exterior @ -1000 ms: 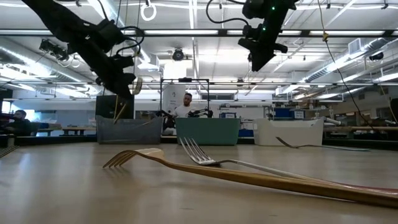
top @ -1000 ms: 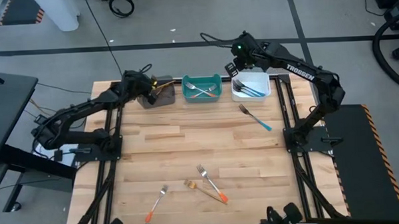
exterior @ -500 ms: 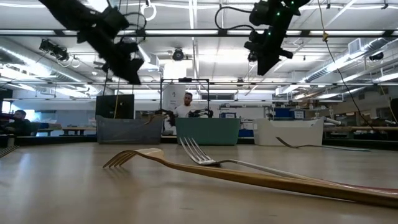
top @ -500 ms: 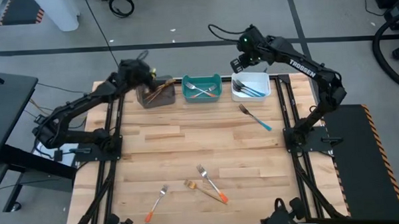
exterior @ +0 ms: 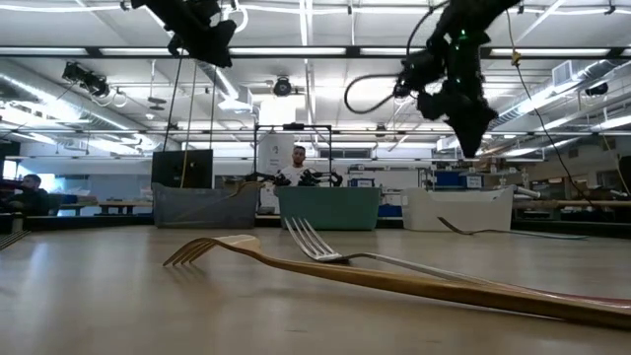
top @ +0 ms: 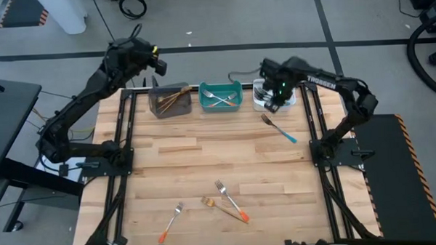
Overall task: Sort silverware by color (type)
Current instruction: Put the blue fork into the white bin
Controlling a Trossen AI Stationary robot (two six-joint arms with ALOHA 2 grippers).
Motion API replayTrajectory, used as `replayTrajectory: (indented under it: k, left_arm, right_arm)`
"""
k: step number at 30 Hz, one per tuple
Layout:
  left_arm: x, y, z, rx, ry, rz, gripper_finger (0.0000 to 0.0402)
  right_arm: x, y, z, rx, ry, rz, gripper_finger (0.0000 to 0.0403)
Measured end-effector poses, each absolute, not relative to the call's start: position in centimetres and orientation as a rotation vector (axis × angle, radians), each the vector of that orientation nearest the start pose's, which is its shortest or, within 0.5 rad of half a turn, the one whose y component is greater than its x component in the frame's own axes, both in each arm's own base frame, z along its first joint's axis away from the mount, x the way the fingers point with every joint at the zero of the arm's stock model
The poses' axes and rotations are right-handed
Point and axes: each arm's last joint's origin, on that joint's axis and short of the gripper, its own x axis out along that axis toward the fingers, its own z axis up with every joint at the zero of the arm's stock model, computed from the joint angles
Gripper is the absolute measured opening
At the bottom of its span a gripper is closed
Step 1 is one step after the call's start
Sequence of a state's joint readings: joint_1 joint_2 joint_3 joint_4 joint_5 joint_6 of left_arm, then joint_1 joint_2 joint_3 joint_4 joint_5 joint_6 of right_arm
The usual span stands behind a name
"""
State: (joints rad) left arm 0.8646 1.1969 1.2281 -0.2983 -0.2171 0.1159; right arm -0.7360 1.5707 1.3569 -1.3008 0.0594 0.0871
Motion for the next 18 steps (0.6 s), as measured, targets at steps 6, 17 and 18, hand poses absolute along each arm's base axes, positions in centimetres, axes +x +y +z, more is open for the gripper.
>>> replayTrajectory:
  k: [6,17,18]
  left_arm:
    - [15.7,20.5,39.3,-0.016,0.324,1.088,0.0105]
    - [15.5,20.6,39.1,-0.032,0.339,1.097,0.0105]
    - [15.5,20.6,39.1,-0.033,0.341,1.097,0.0105]
  right_arm:
    - [20.2,-16.6,22.8,0.611,1.560,-0.526,0.0077]
    - [20.6,-15.0,18.4,0.567,1.518,-0.477,0.0077]
    - [20.5,-14.9,18.2,0.569,1.513,-0.484,0.0077]
